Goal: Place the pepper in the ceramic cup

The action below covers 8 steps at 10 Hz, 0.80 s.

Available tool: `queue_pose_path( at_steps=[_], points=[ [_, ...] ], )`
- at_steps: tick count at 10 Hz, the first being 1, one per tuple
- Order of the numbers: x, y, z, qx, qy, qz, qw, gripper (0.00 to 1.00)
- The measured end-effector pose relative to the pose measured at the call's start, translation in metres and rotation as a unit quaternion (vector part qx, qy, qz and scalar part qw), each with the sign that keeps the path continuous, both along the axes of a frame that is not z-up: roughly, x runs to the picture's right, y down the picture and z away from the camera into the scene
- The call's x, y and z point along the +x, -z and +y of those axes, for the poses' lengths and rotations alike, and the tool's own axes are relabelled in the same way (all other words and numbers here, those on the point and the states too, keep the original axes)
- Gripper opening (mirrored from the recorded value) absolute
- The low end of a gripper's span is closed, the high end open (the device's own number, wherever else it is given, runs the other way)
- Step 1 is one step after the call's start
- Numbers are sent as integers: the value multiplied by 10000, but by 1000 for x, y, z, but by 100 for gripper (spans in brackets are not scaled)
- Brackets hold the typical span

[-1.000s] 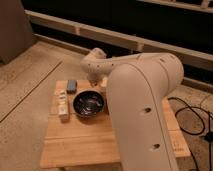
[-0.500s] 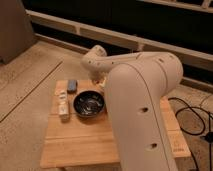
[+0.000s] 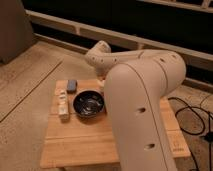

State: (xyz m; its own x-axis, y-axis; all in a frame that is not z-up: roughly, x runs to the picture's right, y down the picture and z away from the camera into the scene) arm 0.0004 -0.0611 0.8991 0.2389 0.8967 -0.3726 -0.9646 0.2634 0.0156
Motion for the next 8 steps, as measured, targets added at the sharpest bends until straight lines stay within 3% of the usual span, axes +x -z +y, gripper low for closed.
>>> queue_pose_path(
  at_steps=[4, 8],
  points=[
    [10, -18, 13, -248, -134, 156, 9995, 0],
    [5, -27, 21, -371, -172, 139, 9991, 0]
  ],
)
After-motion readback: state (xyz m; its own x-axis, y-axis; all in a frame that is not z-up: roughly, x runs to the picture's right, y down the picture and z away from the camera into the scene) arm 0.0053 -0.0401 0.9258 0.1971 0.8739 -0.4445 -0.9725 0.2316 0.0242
